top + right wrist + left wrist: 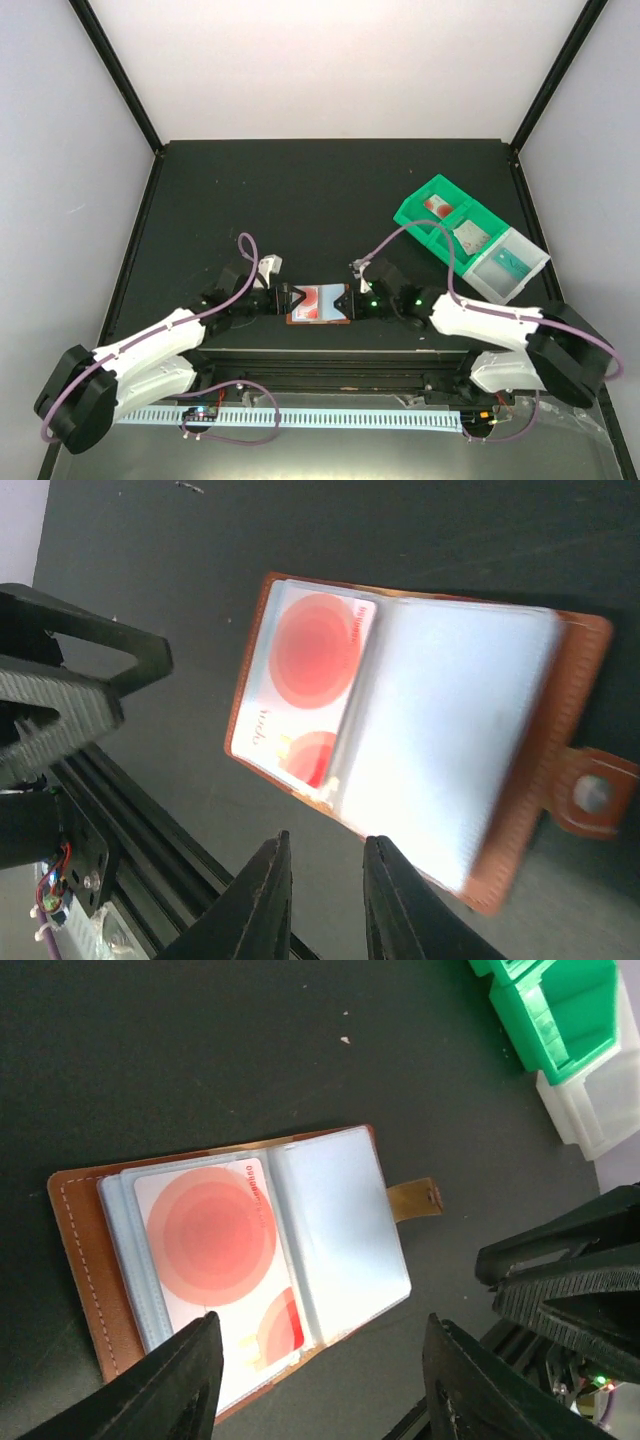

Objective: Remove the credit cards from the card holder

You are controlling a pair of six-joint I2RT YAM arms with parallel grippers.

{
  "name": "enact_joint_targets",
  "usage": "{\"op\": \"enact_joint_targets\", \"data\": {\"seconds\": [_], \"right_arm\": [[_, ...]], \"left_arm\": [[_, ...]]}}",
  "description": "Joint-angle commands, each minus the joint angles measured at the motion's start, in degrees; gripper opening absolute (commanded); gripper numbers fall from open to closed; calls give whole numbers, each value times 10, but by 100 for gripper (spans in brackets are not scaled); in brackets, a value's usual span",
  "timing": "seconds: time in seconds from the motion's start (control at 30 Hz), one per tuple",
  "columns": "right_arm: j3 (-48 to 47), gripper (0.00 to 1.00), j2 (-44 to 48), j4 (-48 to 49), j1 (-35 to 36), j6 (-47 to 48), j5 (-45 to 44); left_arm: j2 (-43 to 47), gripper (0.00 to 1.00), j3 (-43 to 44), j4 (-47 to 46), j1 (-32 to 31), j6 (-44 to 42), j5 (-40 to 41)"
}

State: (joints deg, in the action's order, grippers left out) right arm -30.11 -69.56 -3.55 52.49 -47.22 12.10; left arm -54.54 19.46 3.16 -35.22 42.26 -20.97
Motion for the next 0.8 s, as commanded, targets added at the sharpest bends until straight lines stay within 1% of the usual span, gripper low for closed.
{"op": "enact_joint_targets", "data": {"seconds": [0.0,0.13,0.2,0.27,0.3,0.37,0.47,0.57,0.63,0.7,0.77], "right_arm": [[-58,23,-61,55,27,-13,-26],[-68,22,-98,90,35,-20,-22],[-77,22,-118,97,35,-21,-17],[-89,21,-138,92,35,-18,-14],[-92,21,-148,93,35,-18,-13],[-96,20,-168,102,35,-17,-11],[-114,20,-200,96,35,-10,-14],[-119,20,-217,96,34,-6,-27],[-120,20,-223,95,34,-1,-38],[-122,20,-226,88,34,4,-46],[-121,20,-228,85,34,4,-56]], "left_arm": [[-18,55,4,-6,9,-14,6],[-28,48,-20,-47,9,-16,-12],[-37,42,-30,-67,9,-10,-27],[-51,37,-54,-117,10,9,-48],[-60,36,-65,-144,10,17,-53],[-83,35,-74,-167,10,23,-48],[-129,33,-61,-155,10,-2,-40],[-168,24,-50,-168,9,-7,-55],[-180,20,-57,-190,10,1,-66],[-182,18,-67,-207,9,13,-69],[-181,15,-74,-210,9,15,-71]]}}
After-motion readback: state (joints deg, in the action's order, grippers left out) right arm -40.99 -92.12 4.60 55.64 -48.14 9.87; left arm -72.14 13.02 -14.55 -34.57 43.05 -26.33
